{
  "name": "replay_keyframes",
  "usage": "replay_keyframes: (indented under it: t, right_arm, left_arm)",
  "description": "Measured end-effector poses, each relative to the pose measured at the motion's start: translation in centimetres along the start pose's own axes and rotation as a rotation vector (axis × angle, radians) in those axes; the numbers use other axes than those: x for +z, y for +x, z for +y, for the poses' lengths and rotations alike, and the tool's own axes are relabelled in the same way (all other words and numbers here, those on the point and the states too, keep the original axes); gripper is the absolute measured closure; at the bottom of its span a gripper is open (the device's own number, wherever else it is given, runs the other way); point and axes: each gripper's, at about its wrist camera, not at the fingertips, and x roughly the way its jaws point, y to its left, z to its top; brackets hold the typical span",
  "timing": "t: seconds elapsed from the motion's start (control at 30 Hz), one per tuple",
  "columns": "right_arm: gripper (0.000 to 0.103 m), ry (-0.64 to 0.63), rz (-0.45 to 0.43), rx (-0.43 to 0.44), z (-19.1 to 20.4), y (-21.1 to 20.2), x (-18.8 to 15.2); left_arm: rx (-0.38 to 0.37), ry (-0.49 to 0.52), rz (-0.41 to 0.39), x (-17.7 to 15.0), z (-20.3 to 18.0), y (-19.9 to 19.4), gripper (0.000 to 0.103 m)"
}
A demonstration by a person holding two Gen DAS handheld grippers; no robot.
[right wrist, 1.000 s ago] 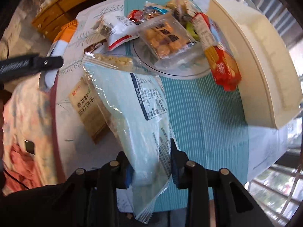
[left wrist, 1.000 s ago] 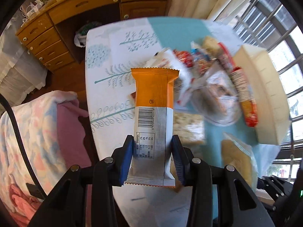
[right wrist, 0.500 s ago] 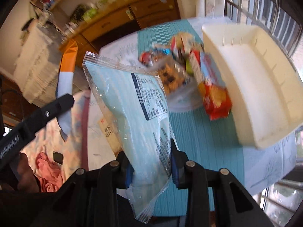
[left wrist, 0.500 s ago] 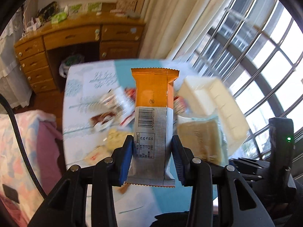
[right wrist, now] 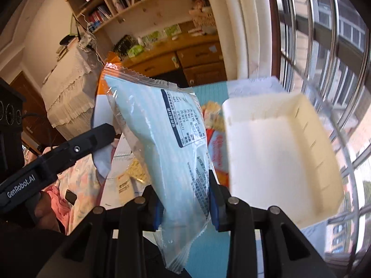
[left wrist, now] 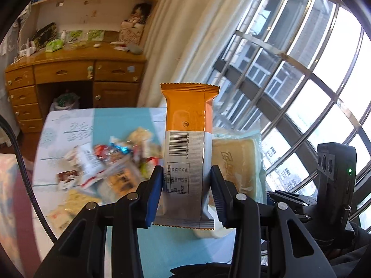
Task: Organize snacks
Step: 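Carry both snacks over the white tray and release them inside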
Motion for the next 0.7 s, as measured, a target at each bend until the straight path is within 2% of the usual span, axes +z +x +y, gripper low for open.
replay_keyframes:
  t: [0.33,0.5,0.57,0.6,0.63,0.7]
  right_arm:
    - [0.071,-0.013,-0.030,-0.082,-7.2,-2.5,0.6]
    - [0.069,0.010,-0.037,-0.121,-9.4,-3.4,0.7]
    - [0.067,0.025,-0.025,-0.142,-10.1,-3.2,0.8]
    - [0.065,0.034,-0.015,-0.153,-10.5,-3.1,0.8]
    - [0.062,0.044,-0.009,-0.156,-10.9,-3.0,0.8]
    - [0.059,0.059,-0.017,-0.147,-11.3,-3.0,0.8]
  left_arm:
    - [-0.086,0.029,0.000,-0.3,-6.9,5.8,0.063]
    - [-0.134,0.051,0.026,-0.2,-9.6,8.1,0.063]
    - [-0.116,0.066,0.041,-0.2,-10.4,8.8,0.053]
    - [-0.103,0.071,0.045,-0.1,-10.5,8.9,0.037]
    - [-0.091,0.073,0.045,-0.1,-10.7,9.1,0.028]
    - [-0.078,0.064,0.040,-0.1,-10.6,9.0,0.027]
